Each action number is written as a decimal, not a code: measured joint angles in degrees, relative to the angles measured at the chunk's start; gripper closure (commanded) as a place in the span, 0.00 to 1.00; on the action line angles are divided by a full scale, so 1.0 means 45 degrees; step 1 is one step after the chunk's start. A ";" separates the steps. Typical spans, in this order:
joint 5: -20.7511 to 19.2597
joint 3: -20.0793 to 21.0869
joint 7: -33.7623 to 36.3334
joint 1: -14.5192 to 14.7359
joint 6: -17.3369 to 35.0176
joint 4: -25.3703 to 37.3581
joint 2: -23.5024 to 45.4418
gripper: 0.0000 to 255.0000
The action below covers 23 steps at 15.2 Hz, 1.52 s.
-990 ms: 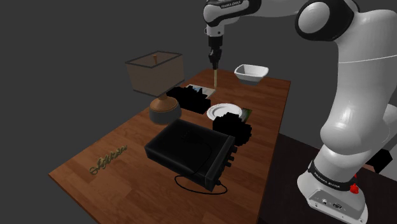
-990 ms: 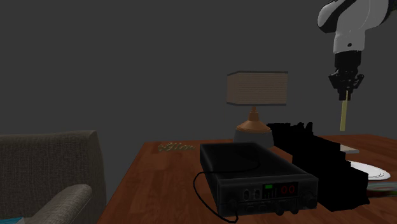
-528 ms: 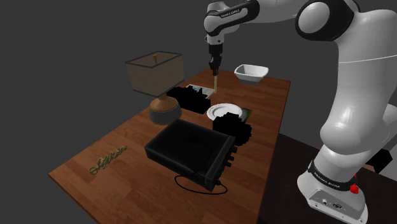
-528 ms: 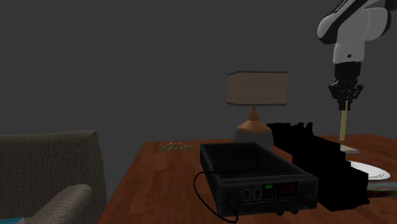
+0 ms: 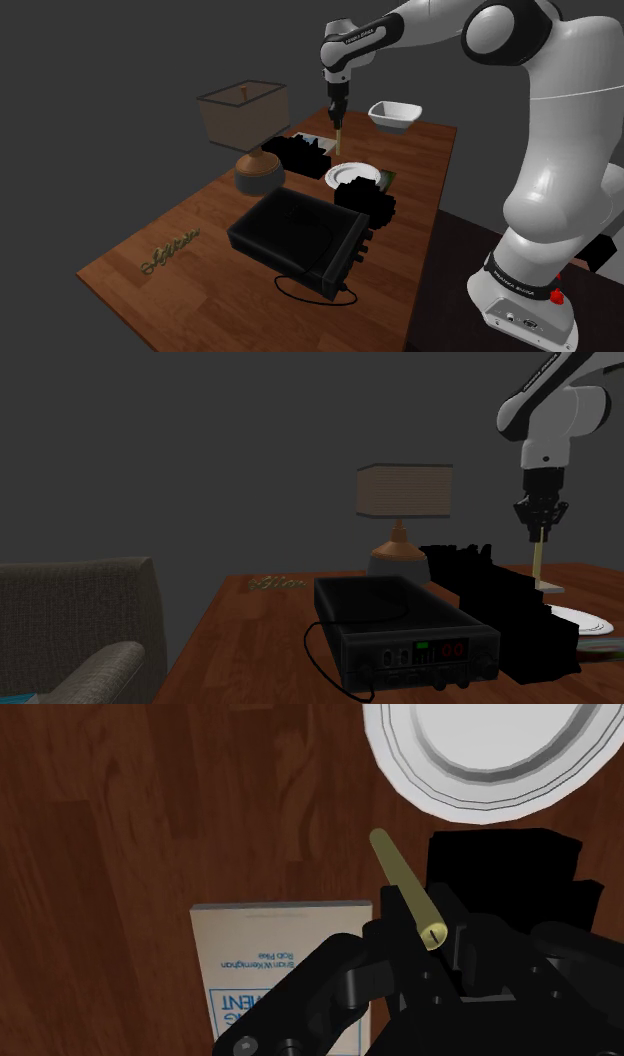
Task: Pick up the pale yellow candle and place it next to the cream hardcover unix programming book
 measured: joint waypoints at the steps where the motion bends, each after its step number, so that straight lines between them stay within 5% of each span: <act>1: -0.0005 -0.0011 -0.0018 -0.0024 0.0187 -0.0176 0.0011 1.00; 9: -0.0049 -0.0036 0.0001 -0.0030 0.0645 -0.0474 0.0168 1.00; 10: -0.0049 -0.0036 0.0001 -0.0030 0.0646 -0.0476 0.0168 0.00; 16: -0.0049 -0.0036 0.0001 -0.0030 0.0648 -0.0477 0.0168 0.00; 23: 0.0042 0.0014 -0.0067 0.0001 -0.0801 0.0720 -0.0102 0.00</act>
